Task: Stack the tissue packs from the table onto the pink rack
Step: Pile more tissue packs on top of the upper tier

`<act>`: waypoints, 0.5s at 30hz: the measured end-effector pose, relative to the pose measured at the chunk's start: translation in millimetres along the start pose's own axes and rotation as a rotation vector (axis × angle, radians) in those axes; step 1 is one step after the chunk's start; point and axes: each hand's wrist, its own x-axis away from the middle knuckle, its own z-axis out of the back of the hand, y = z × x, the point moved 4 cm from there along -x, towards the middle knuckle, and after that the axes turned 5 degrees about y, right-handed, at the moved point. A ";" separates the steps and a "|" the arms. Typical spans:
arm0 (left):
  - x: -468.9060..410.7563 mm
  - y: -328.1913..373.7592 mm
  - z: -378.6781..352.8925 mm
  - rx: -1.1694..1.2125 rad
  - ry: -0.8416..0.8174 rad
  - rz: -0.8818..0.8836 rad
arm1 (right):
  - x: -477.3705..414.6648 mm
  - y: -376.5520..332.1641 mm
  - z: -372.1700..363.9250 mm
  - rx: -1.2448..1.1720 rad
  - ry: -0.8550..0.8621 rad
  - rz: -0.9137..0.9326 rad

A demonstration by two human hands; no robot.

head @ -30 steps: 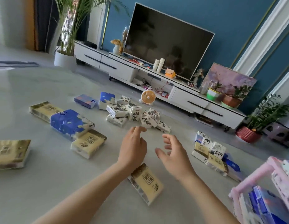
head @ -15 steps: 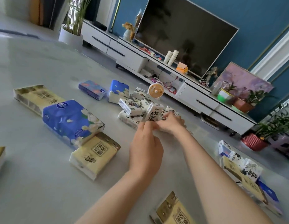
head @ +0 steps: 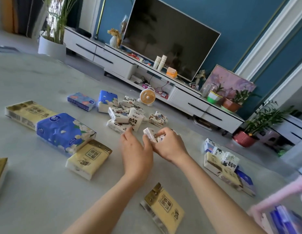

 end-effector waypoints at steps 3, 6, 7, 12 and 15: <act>13.8 39.7 -5.6 0.123 -0.266 0.113 | 46.4 4.9 40.7 -0.073 0.128 0.055; 51.9 90.6 -7.2 0.139 -0.585 -0.003 | 88.2 18.5 89.9 -0.133 0.256 0.074; 68.6 104.9 -6.4 0.144 -0.679 -0.061 | 102.2 23.7 107.3 -0.151 0.303 0.090; 144.6 158.7 1.9 0.201 -0.851 -0.236 | 177.4 61.8 174.3 -0.261 0.472 0.164; 180.8 179.4 -4.5 0.209 -0.825 -0.226 | 215.8 93.0 208.9 -0.342 0.502 0.154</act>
